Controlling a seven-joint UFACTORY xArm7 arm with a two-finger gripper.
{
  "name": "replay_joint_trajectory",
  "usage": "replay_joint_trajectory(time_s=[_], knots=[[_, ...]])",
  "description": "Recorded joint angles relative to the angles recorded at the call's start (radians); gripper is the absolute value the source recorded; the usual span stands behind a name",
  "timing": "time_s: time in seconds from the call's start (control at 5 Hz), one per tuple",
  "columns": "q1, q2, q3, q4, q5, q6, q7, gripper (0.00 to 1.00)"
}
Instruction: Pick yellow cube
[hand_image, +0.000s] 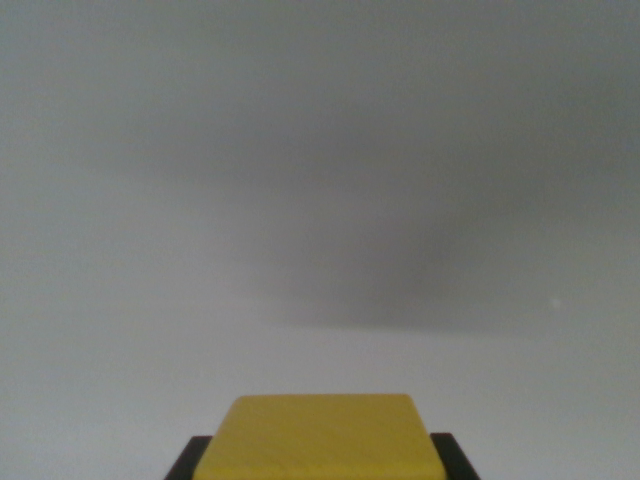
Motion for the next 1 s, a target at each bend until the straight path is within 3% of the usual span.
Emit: replay_joint_trajectory(time_s=[0.2,0.4,0.6,0.8,1.0], knots=[[0.0000,0.000,0.000,0.000,0.0000,0.000,0.000,1.00],[-0.0010,-0.024,0.000,0.023,0.0034,0.047,-0.002,1.00],[-0.0010,-0.024,0.000,0.023,0.0034,0.047,-0.002,1.00],[-0.0020,-0.048,0.001,0.047,0.0068,0.095,-0.004,1.00],[-0.0020,-0.048,0.001,0.047,0.0068,0.095,-0.004,1.00]])
